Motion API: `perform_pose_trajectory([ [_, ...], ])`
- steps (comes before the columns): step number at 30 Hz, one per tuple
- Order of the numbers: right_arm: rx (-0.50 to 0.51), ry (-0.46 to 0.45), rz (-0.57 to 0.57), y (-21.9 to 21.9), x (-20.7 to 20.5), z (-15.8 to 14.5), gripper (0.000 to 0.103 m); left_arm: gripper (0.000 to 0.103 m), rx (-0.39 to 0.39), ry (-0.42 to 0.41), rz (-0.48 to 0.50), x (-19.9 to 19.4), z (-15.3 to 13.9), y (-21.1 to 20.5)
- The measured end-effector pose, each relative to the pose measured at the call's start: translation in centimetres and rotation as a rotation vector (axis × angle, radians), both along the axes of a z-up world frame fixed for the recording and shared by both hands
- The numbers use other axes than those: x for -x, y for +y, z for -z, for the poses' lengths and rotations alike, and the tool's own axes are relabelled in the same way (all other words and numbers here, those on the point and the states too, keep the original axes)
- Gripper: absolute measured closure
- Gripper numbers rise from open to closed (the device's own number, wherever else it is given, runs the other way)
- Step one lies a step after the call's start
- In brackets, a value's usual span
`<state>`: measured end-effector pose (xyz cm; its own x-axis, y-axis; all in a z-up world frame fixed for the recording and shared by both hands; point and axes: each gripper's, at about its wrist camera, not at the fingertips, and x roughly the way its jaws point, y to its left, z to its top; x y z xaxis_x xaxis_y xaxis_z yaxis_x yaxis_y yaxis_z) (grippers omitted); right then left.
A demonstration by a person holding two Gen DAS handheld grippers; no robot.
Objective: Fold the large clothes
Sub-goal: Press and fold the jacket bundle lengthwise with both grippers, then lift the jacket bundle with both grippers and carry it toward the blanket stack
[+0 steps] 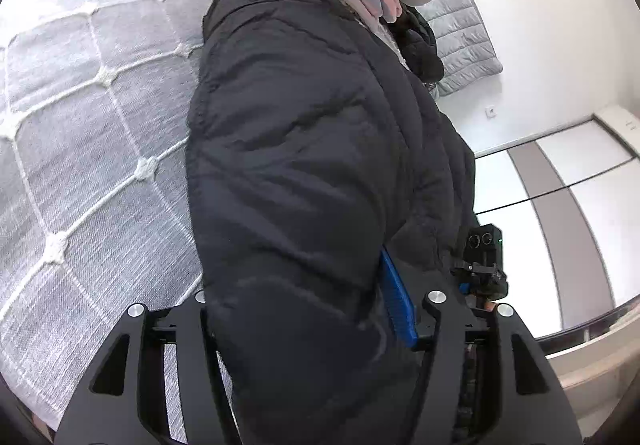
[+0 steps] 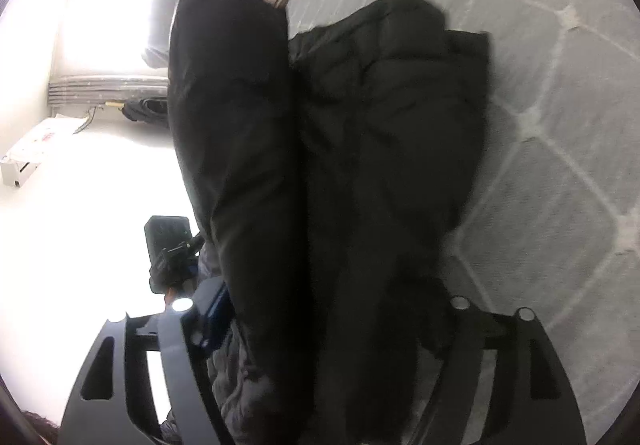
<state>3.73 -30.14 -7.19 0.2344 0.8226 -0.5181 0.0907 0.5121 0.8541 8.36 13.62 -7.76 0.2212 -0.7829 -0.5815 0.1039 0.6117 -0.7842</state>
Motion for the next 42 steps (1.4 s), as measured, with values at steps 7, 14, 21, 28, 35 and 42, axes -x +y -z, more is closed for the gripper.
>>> perform_pose_trajectory([
  [7,-0.09,0.085,-0.041,-0.5,-1.1,3.2,0.014,0.033,0.003,0.03,0.012,-0.5,2.0,-1.0],
  [14,-0.059,-0.053,-0.075,0.5,-1.6,1.8,0.06,0.05,-0.102,-0.08,-0.004,0.3,0.6,-2.8],
  [21,0.02,-0.277,-0.071,3.6,-0.9,-3.6,0.068,0.062,-0.213,-0.246,-0.039,1.5,-3.9,-1.3],
  [28,-0.017,-0.357,-0.127,10.0,-5.3,-5.5,0.068,0.062,-0.224,-0.344,-0.109,-0.4,-8.7,7.9],
  [35,-0.089,-0.366,-0.17,19.7,-15.2,-4.1,0.068,0.062,-0.33,-0.345,-0.205,-6.9,-11.6,20.8],
  [42,0.001,-0.146,-0.165,29.2,-23.1,5.6,0.037,0.04,-0.392,-0.049,-0.336,-14.3,-3.5,31.2],
])
